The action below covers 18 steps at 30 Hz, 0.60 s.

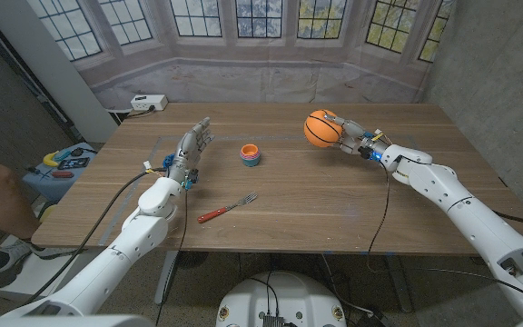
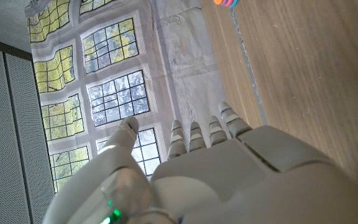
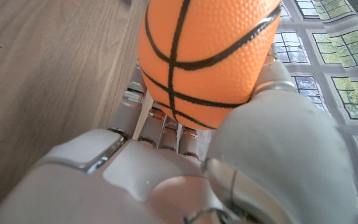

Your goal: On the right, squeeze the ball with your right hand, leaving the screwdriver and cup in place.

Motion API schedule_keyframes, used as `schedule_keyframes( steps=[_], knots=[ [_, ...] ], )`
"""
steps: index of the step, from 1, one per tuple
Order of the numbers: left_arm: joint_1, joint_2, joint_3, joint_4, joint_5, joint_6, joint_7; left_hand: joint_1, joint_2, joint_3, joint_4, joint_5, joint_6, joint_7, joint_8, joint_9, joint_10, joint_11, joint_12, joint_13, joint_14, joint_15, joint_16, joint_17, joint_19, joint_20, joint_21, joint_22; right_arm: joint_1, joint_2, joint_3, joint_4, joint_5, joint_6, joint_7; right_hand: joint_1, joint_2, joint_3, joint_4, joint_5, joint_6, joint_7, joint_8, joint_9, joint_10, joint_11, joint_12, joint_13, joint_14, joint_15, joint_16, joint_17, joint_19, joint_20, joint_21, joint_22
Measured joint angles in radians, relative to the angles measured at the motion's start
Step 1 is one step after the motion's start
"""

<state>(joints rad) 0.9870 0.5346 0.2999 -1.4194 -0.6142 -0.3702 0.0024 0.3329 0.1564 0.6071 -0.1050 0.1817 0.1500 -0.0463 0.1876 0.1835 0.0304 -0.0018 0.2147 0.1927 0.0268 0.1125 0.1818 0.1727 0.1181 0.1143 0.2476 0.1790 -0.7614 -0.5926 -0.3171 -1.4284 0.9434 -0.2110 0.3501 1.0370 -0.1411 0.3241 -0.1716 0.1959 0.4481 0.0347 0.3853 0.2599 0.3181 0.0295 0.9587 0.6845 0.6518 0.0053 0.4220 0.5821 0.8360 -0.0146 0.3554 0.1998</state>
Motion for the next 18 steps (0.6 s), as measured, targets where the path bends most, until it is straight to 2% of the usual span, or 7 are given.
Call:
schedule_keyframes(
  steps=[2, 18],
  knots=[
    [0.001, 0.0, 0.0, -0.001, -0.002, 0.0, 0.0, 0.0, 0.0, 0.0, 0.0, 0.0, 0.0, 0.0, 0.0, 0.0, 0.0, 0.0, 0.0, 0.0, 0.0, 0.0, 0.0, 0.0, 0.0, 0.0, 0.0, 0.0, -0.004, 0.0, 0.001, -0.006, 0.001, -0.002, -0.007, 0.006, -0.006, 0.0, 0.0, 0.0, 0.008, -0.004, 0.0, 0.0, 0.021, -0.007, 0.0, -0.003, 0.02, -0.003, 0.0, 0.0, 0.018, -0.007, 0.004, 0.003],
    [0.013, 0.01, -0.008, -0.016, -0.012, 0.008, -0.007, -0.004, 0.004, 0.004, 0.004, 0.0, 0.0, 0.0, 0.0, 0.0, 0.0, 0.0, 0.0, 0.0, 0.0, 0.0, 0.0, 0.0, 0.0, 0.0, -0.004, 0.0, -0.019, 0.008, 0.007, -0.047, 0.01, -0.033, -0.102, 0.047, -0.047, -0.001, -0.001, -0.004, 0.1, -0.042, 0.015, -0.005, 0.057, -0.011, 0.033, -0.016, 0.066, 0.002, 0.0, 0.0, 0.046, 0.001, 0.058, 0.012]
  ],
)
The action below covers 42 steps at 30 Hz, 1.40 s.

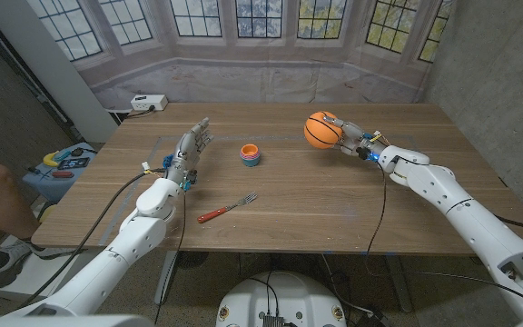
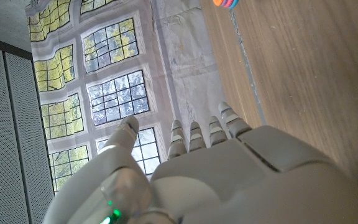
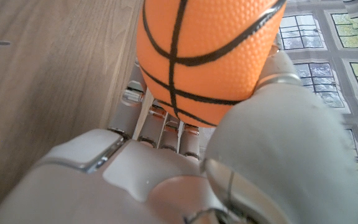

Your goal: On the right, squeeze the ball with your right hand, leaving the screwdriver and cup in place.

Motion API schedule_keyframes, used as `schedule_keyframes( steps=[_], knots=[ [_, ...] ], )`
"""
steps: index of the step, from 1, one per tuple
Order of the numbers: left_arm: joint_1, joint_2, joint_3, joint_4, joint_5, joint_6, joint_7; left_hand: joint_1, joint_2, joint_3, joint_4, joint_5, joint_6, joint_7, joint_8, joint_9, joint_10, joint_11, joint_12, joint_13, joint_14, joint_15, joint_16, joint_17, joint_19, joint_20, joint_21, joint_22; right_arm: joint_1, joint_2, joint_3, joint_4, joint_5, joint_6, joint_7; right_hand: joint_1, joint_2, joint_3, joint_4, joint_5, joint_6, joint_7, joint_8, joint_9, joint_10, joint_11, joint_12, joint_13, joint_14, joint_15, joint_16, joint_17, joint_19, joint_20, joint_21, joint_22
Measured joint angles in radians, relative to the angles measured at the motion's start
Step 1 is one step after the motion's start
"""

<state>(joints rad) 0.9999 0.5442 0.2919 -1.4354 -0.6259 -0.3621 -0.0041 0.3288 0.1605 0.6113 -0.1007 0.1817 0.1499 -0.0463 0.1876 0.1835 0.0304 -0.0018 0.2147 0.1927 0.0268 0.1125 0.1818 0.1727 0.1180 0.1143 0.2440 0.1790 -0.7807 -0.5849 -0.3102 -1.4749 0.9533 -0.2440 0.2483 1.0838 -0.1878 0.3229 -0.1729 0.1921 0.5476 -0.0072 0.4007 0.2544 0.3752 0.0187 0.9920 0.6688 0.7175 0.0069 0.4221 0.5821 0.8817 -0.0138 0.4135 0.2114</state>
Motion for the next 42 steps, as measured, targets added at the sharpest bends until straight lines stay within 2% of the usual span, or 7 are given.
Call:
schedule_keyframes(
  steps=[10, 18, 20, 25, 36, 39, 42],
  knots=[
    [0.004, 0.006, -0.006, -0.002, -0.009, 0.001, -0.012, -0.004, -0.004, 0.0, 0.0, 0.0, 0.0, 0.0, 0.0, 0.0, 0.0, 0.0, 0.0, 0.0, 0.0, 0.0, 0.0, 0.0, 0.002, -0.002, 0.0, 0.0, -0.008, 0.012, 0.001, -0.023, 0.004, -0.021, -0.07, 0.021, -0.021, 0.0, 0.0, -0.001, 0.049, -0.011, 0.014, -0.002, 0.029, 0.006, 0.021, 0.0, 0.011, 0.001, 0.046, 0.0, 0.015, 0.003, 0.039, 0.005],
    [0.016, 0.013, -0.015, -0.008, -0.017, -0.004, -0.018, -0.004, -0.004, 0.0, 0.0, 0.0, 0.0, 0.0, 0.0, 0.0, 0.0, 0.0, 0.0, 0.0, 0.006, 0.006, 0.0, 0.0, 0.002, -0.002, -0.004, 0.0, -0.015, 0.022, 0.002, -0.042, 0.007, -0.036, -0.124, 0.063, -0.063, 0.0, 0.0, -0.004, 0.099, -0.024, 0.025, -0.003, 0.043, 0.004, 0.042, 0.0, 0.036, 0.003, 0.046, 0.0, 0.024, 0.005, 0.082, 0.014],
    [0.026, 0.017, -0.021, -0.015, -0.018, -0.006, -0.018, -0.004, -0.004, 0.0, 0.0, 0.0, 0.0, 0.0, 0.0, 0.0, 0.0, 0.0, 0.0, 0.0, 0.006, 0.005, 0.0, 0.0, 0.002, -0.002, -0.004, 0.0, -0.017, 0.025, 0.002, -0.046, 0.009, -0.043, -0.149, 0.074, -0.074, 0.0, 0.0, -0.004, 0.112, -0.03, 0.025, -0.001, 0.06, -0.001, 0.053, 0.0, 0.069, 0.008, 0.046, 0.0, 0.027, 0.008, 0.097, 0.019],
    [0.041, 0.021, -0.029, -0.025, -0.021, -0.009, -0.018, -0.004, -0.004, 0.0, 0.0, 0.0, 0.0, 0.0, 0.0, 0.0, 0.0, 0.0, 0.0, 0.0, 0.005, 0.005, 0.0, 0.0, 0.002, -0.002, -0.004, 0.0, -0.018, 0.029, 0.002, -0.05, 0.011, -0.049, -0.176, 0.096, -0.096, 0.0, 0.0, -0.012, 0.132, -0.036, 0.033, -0.001, 0.062, -0.002, 0.055, 0.0, 0.093, 0.012, 0.022, 0.003, 0.031, 0.012, 0.125, 0.029],
    [0.07, 0.023, -0.041, -0.055, -0.021, -0.022, 0.005, -0.004, -0.004, 0.0, 0.0, 0.0, 0.0, 0.0, 0.0, 0.0, 0.004, 0.003, 0.0, 0.0, 0.005, 0.005, 0.0, 0.0, 0.002, -0.002, -0.004, 0.0, -0.021, 0.039, 0.008, -0.06, 0.019, -0.066, -0.223, 0.101, -0.101, 0.0, 0.0, -0.013, 0.147, -0.036, 0.037, 0.0, 0.071, -0.01, 0.063, 0.0, 0.111, 0.011, 0.008, 0.02, 0.031, 0.012, 0.144, 0.04],
    [0.079, 0.023, -0.043, -0.068, -0.018, -0.022, 0.011, -0.004, -0.004, 0.0, 0.0, 0.0, 0.0, 0.0, 0.0, 0.0, 0.009, -0.002, 0.0, 0.0, 0.005, 0.005, 0.0, 0.0, 0.002, -0.002, -0.004, 0.0, -0.021, 0.039, 0.009, -0.06, 0.023, -0.071, -0.227, 0.112, -0.112, 0.0, 0.001, -0.005, 0.169, -0.037, 0.051, 0.015, 0.084, -0.016, 0.065, 0.0, 0.126, 0.013, -0.005, 0.045, 0.031, 0.012, 0.18, 0.064],
    [0.086, 0.023, -0.045, -0.078, -0.014, -0.022, 0.024, -0.004, -0.004, 0.0, 0.0, 0.0, 0.0, 0.0, 0.0, 0.0, 0.009, -0.002, 0.0, 0.0, 0.005, 0.005, 0.0, 0.0, 0.002, -0.002, -0.005, 0.0, -0.017, 0.039, 0.01, -0.056, 0.026, -0.075, -0.226, 0.112, -0.112, 0.001, 0.001, 0.0, 0.171, -0.039, 0.051, 0.022, 0.084, -0.016, 0.065, 0.0, 0.128, 0.011, -0.006, 0.058, 0.031, 0.012, 0.186, 0.07]
  ],
)
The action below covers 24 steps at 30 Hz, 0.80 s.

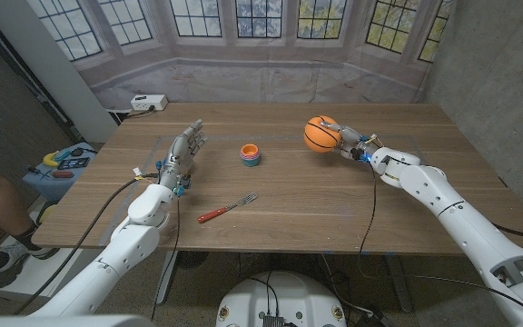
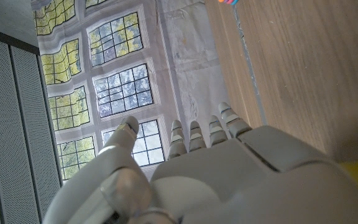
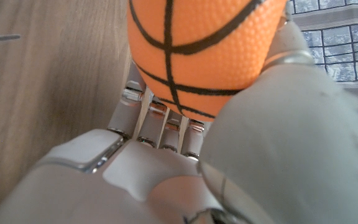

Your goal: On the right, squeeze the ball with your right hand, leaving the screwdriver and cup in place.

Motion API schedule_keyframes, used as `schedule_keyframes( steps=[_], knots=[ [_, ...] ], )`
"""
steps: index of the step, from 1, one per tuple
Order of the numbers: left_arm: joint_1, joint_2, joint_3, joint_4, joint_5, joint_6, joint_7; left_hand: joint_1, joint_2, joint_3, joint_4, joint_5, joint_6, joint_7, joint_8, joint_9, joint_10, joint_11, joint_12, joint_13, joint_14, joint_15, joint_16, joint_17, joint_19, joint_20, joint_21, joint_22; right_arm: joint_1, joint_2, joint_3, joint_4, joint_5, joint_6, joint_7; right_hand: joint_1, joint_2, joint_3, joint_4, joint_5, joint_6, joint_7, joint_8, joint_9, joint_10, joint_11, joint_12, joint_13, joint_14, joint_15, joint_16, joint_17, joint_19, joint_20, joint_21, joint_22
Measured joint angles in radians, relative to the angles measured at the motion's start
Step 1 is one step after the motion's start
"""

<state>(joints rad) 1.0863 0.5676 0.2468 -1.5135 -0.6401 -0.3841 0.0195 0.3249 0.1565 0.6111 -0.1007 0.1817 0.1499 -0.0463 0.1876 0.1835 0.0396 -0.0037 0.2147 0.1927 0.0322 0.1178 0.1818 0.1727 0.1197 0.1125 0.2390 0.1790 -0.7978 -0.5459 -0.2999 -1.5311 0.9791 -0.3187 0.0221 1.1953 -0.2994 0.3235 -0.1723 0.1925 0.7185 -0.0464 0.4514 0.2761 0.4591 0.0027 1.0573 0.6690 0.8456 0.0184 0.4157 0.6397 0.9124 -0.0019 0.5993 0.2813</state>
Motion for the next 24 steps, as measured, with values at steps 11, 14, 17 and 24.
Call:
schedule_keyframes(
  steps=[11, 14, 17, 24],
  knots=[
    [0.012, 0.003, -0.003, -0.023, 0.008, 0.006, 0.016, 0.0, 0.0, 0.0, 0.0, 0.0, 0.0, 0.0, 0.0, 0.0, 0.0, 0.0, 0.0, 0.0, 0.0, 0.0, 0.0, 0.0, 0.0, 0.0, -0.003, 0.0, 0.013, -0.003, 0.002, 0.016, 0.009, -0.01, 0.02, 0.007, -0.007, 0.0, 0.0, 0.012, -0.074, 0.005, 0.094, 0.094, 0.013, -0.013, -0.033, 0.03, 0.001, 0.001, 0.134, -0.116, -0.062, -0.061, 0.287, 0.074],
    [0.012, 0.003, -0.003, -0.024, 0.008, 0.006, 0.016, 0.0, 0.0, 0.0, 0.0, 0.0, 0.0, 0.0, 0.0, 0.0, 0.0, 0.0, 0.0, 0.0, 0.0, 0.0, 0.0, 0.0, 0.002, 0.002, -0.003, 0.0, 0.013, -0.003, 0.002, 0.016, 0.013, -0.015, 0.028, 0.007, -0.007, 0.0, 0.0, 0.0, -0.078, 0.009, 0.085, 0.086, 0.025, -0.015, -0.038, 0.013, 0.001, 0.001, 0.134, -0.114, -0.062, -0.061, 0.293, 0.074],
    [0.01, 0.003, -0.002, -0.024, 0.008, 0.006, 0.016, 0.0, 0.0, 0.0, 0.0, 0.0, 0.0, 0.0, 0.0, 0.0, 0.0, 0.0, 0.0, 0.0, 0.0, 0.0, 0.0, 0.0, 0.004, 0.004, -0.003, 0.0, 0.013, -0.003, 0.002, 0.016, 0.016, -0.02, 0.035, 0.006, -0.007, 0.0, 0.0, -0.008, -0.08, 0.011, 0.075, 0.079, 0.027, -0.016, -0.045, 0.0, 0.001, 0.001, 0.127, -0.104, -0.062, -0.061, 0.3, 0.074],
    [0.004, 0.0, 0.003, -0.023, 0.01, 0.017, 0.013, 0.0, 0.0, 0.004, -0.004, 0.0, 0.0, 0.0, 0.0, 0.0, 0.0, 0.0, 0.0, 0.0, 0.0, 0.0, 0.0, 0.0, 0.004, 0.004, -0.003, 0.0, 0.026, -0.015, 0.003, 0.022, 0.022, -0.032, 0.052, -0.006, 0.006, 0.0, 0.0, -0.016, -0.085, 0.016, 0.055, 0.064, 0.027, -0.016, -0.064, -0.025, -0.004, -0.004, 0.096, -0.1, -0.075, -0.074, 0.3, 0.074]
  ],
)
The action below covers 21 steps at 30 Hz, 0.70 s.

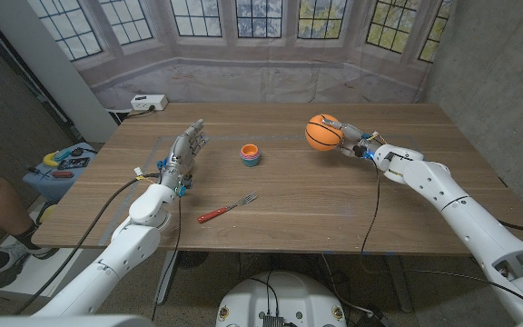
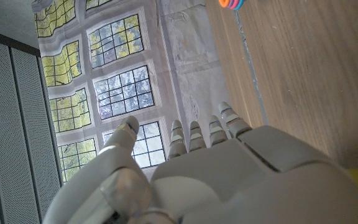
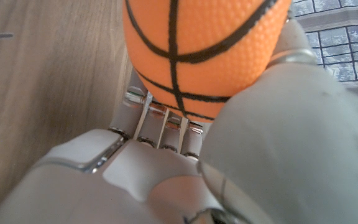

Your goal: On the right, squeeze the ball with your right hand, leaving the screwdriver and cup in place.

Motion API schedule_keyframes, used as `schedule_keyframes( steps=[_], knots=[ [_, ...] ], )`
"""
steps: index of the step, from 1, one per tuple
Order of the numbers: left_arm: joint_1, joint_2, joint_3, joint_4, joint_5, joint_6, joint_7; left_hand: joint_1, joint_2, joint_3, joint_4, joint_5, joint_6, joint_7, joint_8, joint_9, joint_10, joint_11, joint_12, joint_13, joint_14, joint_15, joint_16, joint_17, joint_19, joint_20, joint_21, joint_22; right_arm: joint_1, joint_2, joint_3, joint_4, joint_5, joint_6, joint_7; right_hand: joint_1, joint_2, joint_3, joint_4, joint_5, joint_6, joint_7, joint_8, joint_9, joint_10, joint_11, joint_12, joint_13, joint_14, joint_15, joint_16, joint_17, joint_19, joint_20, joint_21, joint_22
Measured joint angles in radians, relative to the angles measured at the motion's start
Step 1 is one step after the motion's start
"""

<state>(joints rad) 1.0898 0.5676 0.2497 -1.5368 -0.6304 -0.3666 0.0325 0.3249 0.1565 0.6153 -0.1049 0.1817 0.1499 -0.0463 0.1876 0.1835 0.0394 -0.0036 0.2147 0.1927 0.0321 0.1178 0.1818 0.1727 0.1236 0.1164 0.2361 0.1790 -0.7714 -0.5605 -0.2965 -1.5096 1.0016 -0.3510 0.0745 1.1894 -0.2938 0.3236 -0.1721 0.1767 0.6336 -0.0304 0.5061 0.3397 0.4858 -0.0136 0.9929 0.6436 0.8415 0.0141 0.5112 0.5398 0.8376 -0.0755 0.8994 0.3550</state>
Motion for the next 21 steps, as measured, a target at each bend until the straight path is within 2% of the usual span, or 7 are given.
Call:
schedule_keyframes(
  steps=[8, 14, 21],
  knots=[
    [-0.007, -0.002, 0.003, 0.003, 0.0, 0.005, -0.003, 0.0, 0.0, 0.0, 0.0, 0.0, 0.0, 0.0, 0.0, 0.0, 0.0, 0.0, 0.0, 0.0, 0.006, -0.006, 0.0, 0.0, 0.0, 0.0, 0.0, 0.0, 0.019, -0.004, -0.002, 0.013, 0.006, -0.015, 0.024, -0.024, 0.024, -0.007, 0.007, 0.0, -0.013, 0.006, -0.023, -0.017, 0.0, 0.0, -0.023, -0.03, -0.011, -0.011, -0.032, -0.01, -0.009, -0.009, 0.0, -0.003],
    [-0.012, -0.005, 0.006, 0.009, -0.001, 0.006, -0.008, 0.0, 0.0, 0.0, 0.0, 0.0, 0.0, 0.0, 0.0, 0.0, 0.0, 0.0, 0.0, 0.0, 0.005, -0.006, 0.0, 0.0, 0.0, 0.0, 0.0, 0.0, 0.028, -0.006, -0.003, 0.02, 0.012, -0.024, 0.035, -0.043, 0.043, -0.017, 0.017, -0.001, -0.021, 0.015, -0.04, -0.028, 0.0, 0.0, -0.039, -0.054, -0.021, -0.021, -0.055, -0.016, -0.019, -0.019, -0.001, -0.042],
    [-0.015, -0.007, 0.007, 0.016, -0.004, 0.006, -0.015, 0.0, 0.0, 0.0, 0.0, 0.0, 0.0, 0.0, 0.0, 0.0, 0.0, 0.0, 0.0, 0.0, 0.005, -0.005, 0.0, 0.0, 0.0, 0.0, 0.0, 0.0, 0.03, -0.009, -0.003, 0.02, 0.022, -0.037, 0.038, -0.076, 0.076, -0.032, 0.032, -0.004, -0.027, 0.02, -0.067, -0.042, 0.006, 0.005, -0.069, -0.093, -0.039, -0.039, -0.079, -0.004, -0.028, -0.018, -0.002, -0.105]
  ],
)
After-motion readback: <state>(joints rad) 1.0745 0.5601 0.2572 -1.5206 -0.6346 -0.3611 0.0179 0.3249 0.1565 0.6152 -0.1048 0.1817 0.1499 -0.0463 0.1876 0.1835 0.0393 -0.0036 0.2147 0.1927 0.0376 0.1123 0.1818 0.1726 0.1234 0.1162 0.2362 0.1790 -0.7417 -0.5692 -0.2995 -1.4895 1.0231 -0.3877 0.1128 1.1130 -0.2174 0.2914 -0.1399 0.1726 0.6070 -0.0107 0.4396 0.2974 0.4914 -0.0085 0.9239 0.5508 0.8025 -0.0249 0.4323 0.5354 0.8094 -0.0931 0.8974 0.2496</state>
